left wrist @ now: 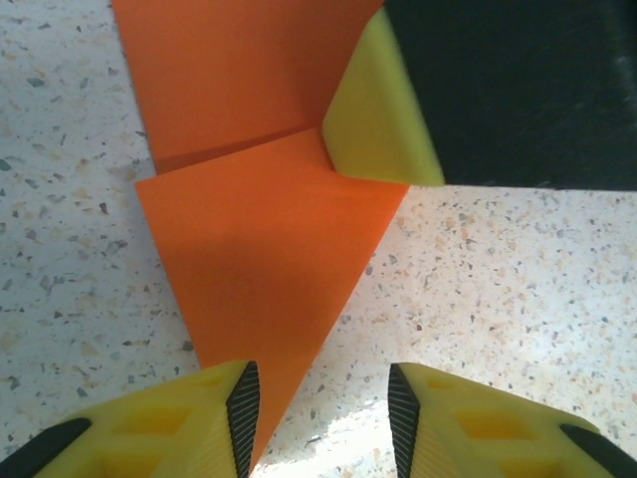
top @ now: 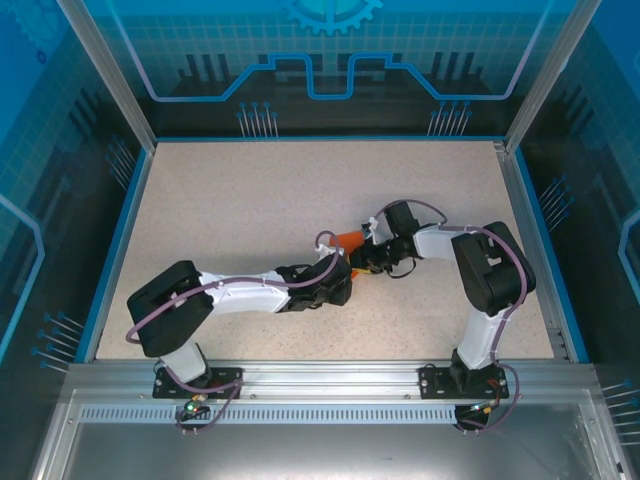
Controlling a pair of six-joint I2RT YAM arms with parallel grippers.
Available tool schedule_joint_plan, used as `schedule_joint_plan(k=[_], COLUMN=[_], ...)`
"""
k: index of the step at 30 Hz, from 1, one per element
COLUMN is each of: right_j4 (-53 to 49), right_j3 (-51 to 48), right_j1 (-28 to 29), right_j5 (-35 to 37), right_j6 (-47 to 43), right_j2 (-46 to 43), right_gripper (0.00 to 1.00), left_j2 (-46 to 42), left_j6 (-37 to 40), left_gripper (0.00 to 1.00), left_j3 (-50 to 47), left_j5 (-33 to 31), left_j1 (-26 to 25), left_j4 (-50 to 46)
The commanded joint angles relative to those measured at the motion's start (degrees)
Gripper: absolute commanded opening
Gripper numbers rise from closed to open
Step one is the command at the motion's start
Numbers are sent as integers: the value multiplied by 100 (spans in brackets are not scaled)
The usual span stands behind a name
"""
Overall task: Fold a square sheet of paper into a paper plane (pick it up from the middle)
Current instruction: Fourth fold the wing at the center of the table.
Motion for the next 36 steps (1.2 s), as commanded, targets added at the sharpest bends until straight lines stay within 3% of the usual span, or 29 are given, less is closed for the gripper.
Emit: schedule_joint_plan(k=[1,20,27,36], right_j4=[-201,-204,-160,-203], right_j3=[91,181,180,203], right_j1=[-99,-142,-142,-142], right_j5=[-101,-332,-401,-415], right_j6=[-99,-104,-75,-108], right_j2=[-78,-60,-55,-24], right_gripper=[25,20,19,19], left_j2=[108,756,895,1119], left_j6=[-109,-154,-205,-143], left_gripper=[43,44,43,30], left_j3=[67,935,1017,1291], left_j5=[-255,-986,-1129,-1257], left_j1=[-63,-324,-382,-411], left_j4=[-23,-1129,-1123,-1311])
